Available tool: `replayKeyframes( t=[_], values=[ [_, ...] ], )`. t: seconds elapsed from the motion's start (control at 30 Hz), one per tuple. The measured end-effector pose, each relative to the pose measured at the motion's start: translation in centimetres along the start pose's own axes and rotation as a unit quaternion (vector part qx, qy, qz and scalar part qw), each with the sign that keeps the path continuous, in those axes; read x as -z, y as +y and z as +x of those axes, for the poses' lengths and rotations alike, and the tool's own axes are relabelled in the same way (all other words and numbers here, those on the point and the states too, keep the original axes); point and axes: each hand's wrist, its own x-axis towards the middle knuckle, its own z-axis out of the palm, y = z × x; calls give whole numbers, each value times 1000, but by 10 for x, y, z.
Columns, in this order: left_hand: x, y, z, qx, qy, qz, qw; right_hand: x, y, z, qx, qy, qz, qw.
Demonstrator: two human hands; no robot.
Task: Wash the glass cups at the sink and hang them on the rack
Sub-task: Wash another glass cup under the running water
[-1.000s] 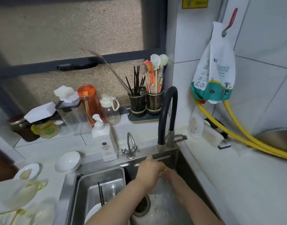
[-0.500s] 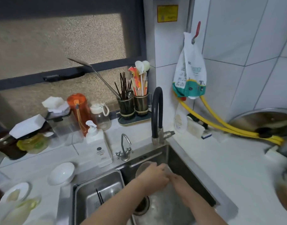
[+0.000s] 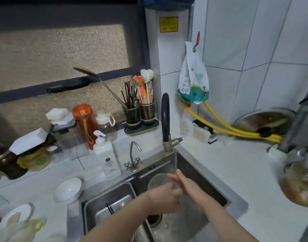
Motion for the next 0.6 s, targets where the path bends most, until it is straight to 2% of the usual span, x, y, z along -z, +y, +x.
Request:
replayKeyframes(
  t=[0.1,0.17,0.3,0.4,0.43,0.5,0.53,0.6],
  values=[
    [2,3,-4,-12,8,-6,1000,-2,3,-9,2,7,-2,1000],
    [8,4,-6,14,9,-13,1000,-2,5,-11,0,17,0,1000],
    [11,9,-7,103,51,-84,990,-3,1,-19,11,21,16,1000],
    [13,9,-4,205,67,-151,965,-2,-3,-21,18,23,19,999],
    [16,8,-4,235,95,-152,955,-1,-5,-22,18,23,18,999],
    [12,7,-2,306,117,-214,920,1,-6,-23,26,29,13,999],
    [14,7,0,375,99,-259,885,4,-9,-24,32,18,8,999],
    [9,10,1,499,111,-328,795,5,-9,-24,53,20,-1,998]
  ],
)
